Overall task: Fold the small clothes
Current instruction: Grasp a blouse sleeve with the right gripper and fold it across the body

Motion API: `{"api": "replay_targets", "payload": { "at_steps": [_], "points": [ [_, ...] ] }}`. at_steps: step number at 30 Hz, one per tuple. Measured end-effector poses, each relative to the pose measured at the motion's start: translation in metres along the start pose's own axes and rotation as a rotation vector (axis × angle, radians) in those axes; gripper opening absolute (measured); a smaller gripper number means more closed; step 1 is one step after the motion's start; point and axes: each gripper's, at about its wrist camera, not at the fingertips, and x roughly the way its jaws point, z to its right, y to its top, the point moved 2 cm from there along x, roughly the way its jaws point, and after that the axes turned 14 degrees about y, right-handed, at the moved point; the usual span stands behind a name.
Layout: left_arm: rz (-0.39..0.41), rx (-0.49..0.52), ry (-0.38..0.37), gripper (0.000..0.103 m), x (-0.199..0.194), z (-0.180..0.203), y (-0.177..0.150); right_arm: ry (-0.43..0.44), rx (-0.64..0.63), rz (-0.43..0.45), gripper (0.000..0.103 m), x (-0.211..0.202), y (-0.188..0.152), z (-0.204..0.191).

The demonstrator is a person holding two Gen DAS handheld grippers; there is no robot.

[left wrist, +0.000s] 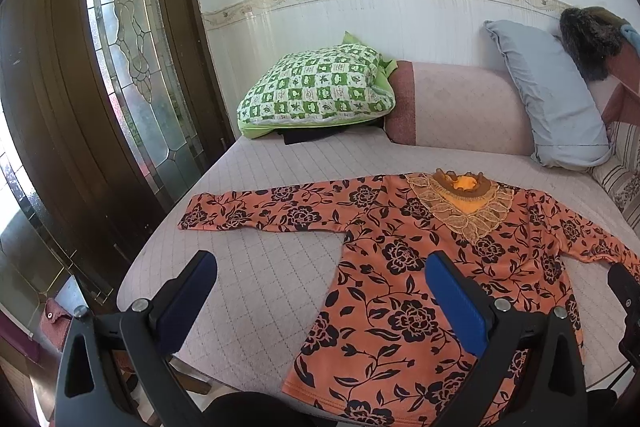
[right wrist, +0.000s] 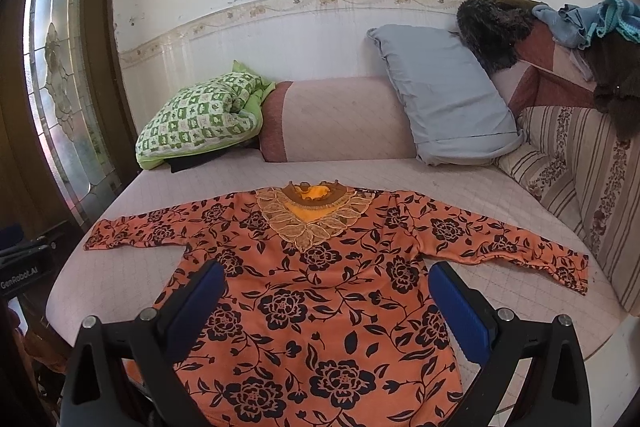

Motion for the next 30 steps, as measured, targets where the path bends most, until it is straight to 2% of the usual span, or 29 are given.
{"api": "replay_targets", "payload": {
  "at_steps": [10, 14, 16, 18, 21, 23, 25, 27, 29, 30],
  "points": [
    [-0.023, 0.054, 0.006, 0.103, 0.028, 0.040, 0.004, -0.045, 0.072, -0.009, 0.103, 0.029, 0.004, 0.046],
    [-0.067, 0.088, -0.055, 0.103, 0.059, 0.075, 0.003, -0.081, 0.157, -0.014, 0.103, 0.044, 0.005, 0.098],
    [-0.112, 0.102, -0.118, 0.103, 0.084, 0.101, 0.000, -0.115, 0.220, -0.015, 0.103, 0.050, 0.005, 0.139],
    [-0.177, 0.116, -0.171, 0.103, 0.115, 0.132, -0.005, -0.140, 0.338, -0.019, 0.103, 0.053, 0.001, 0.192],
    [-0.236, 0.114, -0.212, 0.103, 0.152, 0.176, -0.017, -0.104, 0.572, -0.017, 0.103, 0.055, -0.017, 0.283],
    [-0.237, 0.107, -0.227, 0.103, 0.166, 0.198, -0.023, -0.115, 0.739, -0.009, 0.102, 0.054, -0.037, 0.341],
    [-0.220, 0.116, -0.244, 0.103, 0.172, 0.212, -0.031, -0.079, 0.914, 0.046, 0.099, 0.051, -0.061, 0.391],
    [-0.210, 0.145, -0.264, 0.103, 0.177, 0.221, -0.038, -0.030, 1.064, 0.096, 0.095, 0.053, -0.083, 0.427],
    [-0.206, 0.176, -0.263, 0.103, 0.186, 0.225, -0.043, 0.037, 1.224, 0.146, 0.085, 0.060, -0.106, 0.454],
    [-0.203, 0.179, -0.253, 0.103, 0.190, 0.225, -0.044, 0.038, 1.303, 0.176, 0.083, 0.064, -0.118, 0.466]
  ]
}}
